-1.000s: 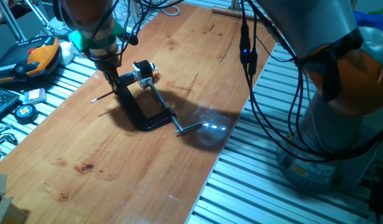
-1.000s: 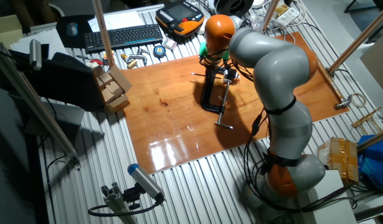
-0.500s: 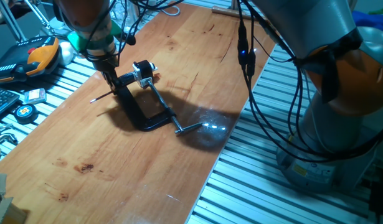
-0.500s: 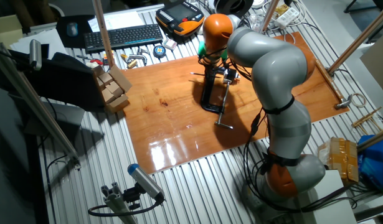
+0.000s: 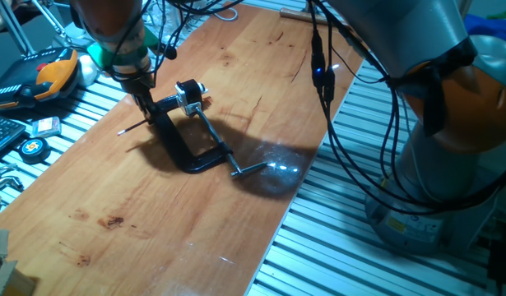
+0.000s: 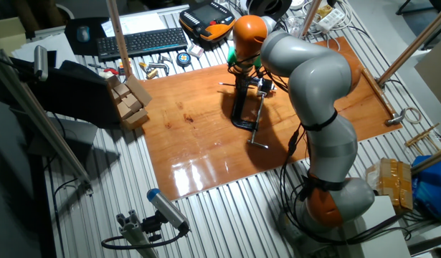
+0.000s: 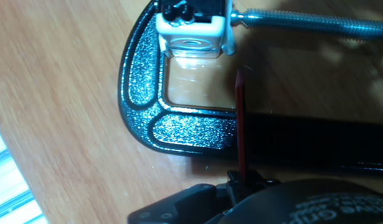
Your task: Insert the pencil into the pencil sharpener
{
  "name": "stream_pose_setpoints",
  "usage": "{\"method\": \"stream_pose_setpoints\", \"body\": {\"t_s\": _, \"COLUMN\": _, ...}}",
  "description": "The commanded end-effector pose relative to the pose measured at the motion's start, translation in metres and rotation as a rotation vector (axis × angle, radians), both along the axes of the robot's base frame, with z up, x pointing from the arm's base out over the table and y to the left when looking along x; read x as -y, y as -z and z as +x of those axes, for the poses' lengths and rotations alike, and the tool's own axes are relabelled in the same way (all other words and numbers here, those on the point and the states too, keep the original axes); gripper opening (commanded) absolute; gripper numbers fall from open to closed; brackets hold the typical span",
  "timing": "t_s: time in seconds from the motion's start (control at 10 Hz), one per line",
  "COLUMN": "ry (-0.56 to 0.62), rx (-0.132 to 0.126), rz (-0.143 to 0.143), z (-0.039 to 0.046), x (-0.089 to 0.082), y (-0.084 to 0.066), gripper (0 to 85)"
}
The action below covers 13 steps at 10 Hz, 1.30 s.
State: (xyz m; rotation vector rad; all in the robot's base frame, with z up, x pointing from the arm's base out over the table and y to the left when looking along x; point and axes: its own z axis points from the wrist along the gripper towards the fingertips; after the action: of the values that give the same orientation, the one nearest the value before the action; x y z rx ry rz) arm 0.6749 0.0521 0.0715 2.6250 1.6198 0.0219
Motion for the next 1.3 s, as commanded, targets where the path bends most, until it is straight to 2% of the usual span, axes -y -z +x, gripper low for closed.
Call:
{"method": "stream_pose_setpoints", "body": {"t_s": 0.0, "ry": 0.000, "rx": 0.000, "rz": 0.000, "z": 0.0011, "x": 0.0008, "y": 0.0002, "gripper": 0.0}}
{"method": "stream_pose_setpoints", "body": {"t_s": 0.5, "ry": 0.020, "rx": -0.002, "rz": -0.006, "z": 0.0041, "x": 0.0027, "y": 0.0025, "gripper": 0.0}}
{"method": "stream_pose_setpoints", "body": {"t_s": 1.0, "ry": 0.012, "rx": 0.000, "rz": 0.002, "z": 0.0059, "x": 0.0039, "y": 0.0031, "gripper": 0.0}}
{"method": "stream_pose_setpoints", "body": {"t_s": 1.2, "ry": 0.009, "rx": 0.003, "rz": -0.006, "z": 0.0062, "x": 0.0045, "y": 0.0029, "gripper": 0.0}}
